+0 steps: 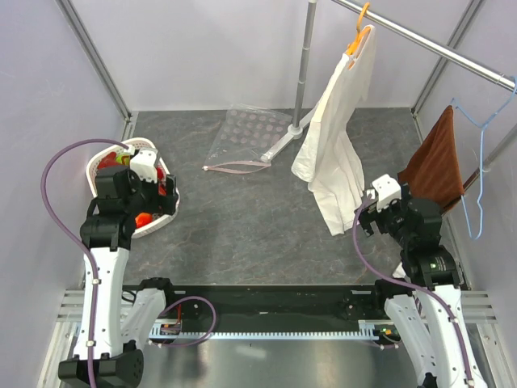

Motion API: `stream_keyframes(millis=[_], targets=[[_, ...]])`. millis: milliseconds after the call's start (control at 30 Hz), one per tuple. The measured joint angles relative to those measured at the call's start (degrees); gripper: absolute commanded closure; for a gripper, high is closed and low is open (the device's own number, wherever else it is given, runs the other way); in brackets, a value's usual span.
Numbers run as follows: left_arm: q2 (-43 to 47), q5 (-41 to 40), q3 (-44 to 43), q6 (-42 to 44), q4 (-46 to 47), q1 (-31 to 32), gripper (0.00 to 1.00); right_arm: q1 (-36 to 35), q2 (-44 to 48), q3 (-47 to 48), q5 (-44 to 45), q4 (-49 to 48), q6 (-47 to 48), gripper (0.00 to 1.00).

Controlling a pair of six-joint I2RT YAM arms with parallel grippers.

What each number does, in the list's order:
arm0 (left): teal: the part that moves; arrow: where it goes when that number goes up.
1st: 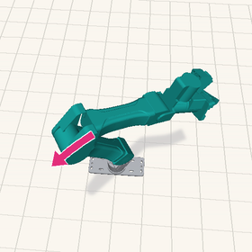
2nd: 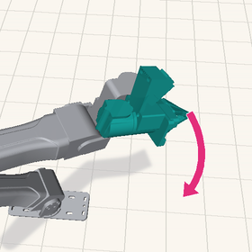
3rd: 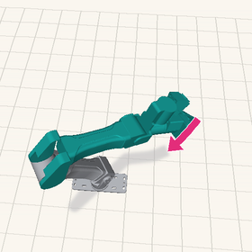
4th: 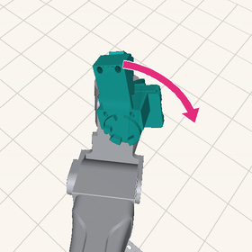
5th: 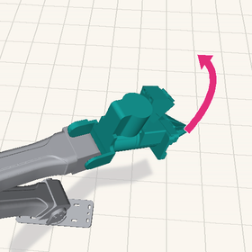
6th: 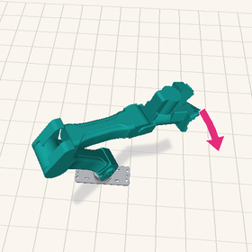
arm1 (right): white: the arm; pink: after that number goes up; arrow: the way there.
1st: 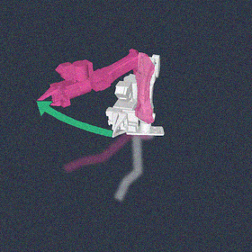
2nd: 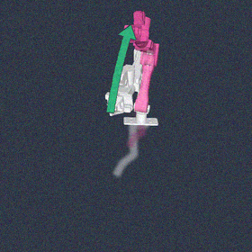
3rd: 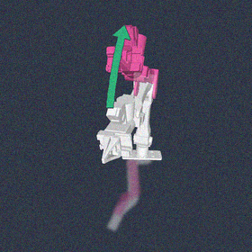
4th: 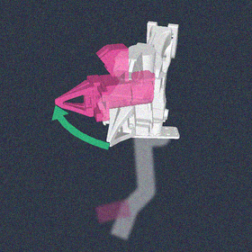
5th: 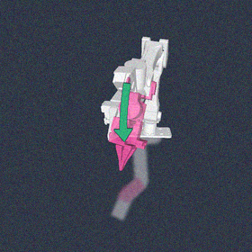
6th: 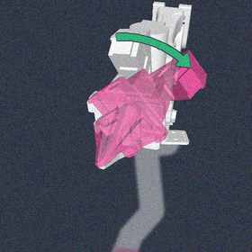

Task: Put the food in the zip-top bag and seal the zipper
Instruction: Pick up the zipper food storage bag at the center of the board.

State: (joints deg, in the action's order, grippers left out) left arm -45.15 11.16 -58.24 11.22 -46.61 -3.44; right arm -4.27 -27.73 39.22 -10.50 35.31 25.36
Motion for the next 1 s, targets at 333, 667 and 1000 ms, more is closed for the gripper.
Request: stream_keyframes(millis=[333, 667, 1000], targets=[[-6.8, -3.5, -0.5, -2.4, 3.7, 0.0, 0.0, 0.0, -5.1, -1.6, -1.6, -0.9, 1.0, 0.02], [-25.3, -1.4, -6.6, 2.4, 10.0, 6.2, 0.0, 0.0, -12.9, -3.6, -2.1, -4.3, 2.1, 0.02], [-50.2, -1.9, -14.6, 8.4, 24.0, 13.9, 0.0, 0.0, -18.5, -4.2, -3.1, -6.2, 4.8, 0.02]])
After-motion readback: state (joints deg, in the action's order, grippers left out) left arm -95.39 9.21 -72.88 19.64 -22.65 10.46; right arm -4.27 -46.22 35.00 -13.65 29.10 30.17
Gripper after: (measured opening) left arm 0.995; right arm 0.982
